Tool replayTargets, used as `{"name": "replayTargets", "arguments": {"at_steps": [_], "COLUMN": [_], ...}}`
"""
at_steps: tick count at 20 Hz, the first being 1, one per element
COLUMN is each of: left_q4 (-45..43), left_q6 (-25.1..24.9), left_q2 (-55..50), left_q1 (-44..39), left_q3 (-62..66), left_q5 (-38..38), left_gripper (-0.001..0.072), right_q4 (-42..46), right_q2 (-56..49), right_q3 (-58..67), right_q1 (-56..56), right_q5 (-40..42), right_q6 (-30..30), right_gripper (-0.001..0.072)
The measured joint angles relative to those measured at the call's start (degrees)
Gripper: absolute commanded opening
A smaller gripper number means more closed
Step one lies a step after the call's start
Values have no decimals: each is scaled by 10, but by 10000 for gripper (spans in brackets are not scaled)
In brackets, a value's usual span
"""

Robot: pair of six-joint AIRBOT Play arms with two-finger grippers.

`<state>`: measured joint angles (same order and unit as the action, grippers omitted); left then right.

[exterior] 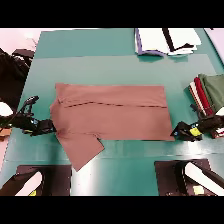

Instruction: Fold the shirts.

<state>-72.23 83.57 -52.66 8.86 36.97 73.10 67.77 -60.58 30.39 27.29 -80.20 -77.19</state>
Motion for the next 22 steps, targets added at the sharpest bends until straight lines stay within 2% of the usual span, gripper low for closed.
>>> {"name": "replayTargets", "arguments": {"at_steps": [1, 2, 3, 4, 10, 18, 19, 21, 22], "left_q4": [5, 8, 9, 10, 11, 105, 118, 129, 136], "left_q6": [2, 3, 4, 4, 13, 8, 3, -5, -8], "left_q2": [2, 4, 5, 7, 9, 9, 9, 9, 9], "left_q1": [0, 0, 0, 0, 0, 0, 0, 0, 0], "left_q3": [-5, -8, -11, -13, -38, -117, -125, -139, -142], "left_q5": [-3, -4, -4, -1, 26, -14, -15, -20, -24], "left_gripper": [522, 523, 522, 522, 523, 518, 380, 183, 30], "right_q4": [-12, -14, -16, -20, 10, 13, 13, 13, 13], "right_q2": [-6, -13, -19, -24, -34, -35, -35, -35, -35], "right_q3": [-7, -11, -12, -10, 42, 113, 121, 133, 140], "right_q1": [-13, -30, -48, -68, -171, -214, -216, -217, -218], "right_q5": [1, 11, 22, 30, 56, 41, 39, 37, 34], "right_q6": [0, 1, 2, 2, -2, -13, -13, -14, -14], "right_gripper": [295, 126, 55, 16, 16, 15, 15, 15, 15]}}
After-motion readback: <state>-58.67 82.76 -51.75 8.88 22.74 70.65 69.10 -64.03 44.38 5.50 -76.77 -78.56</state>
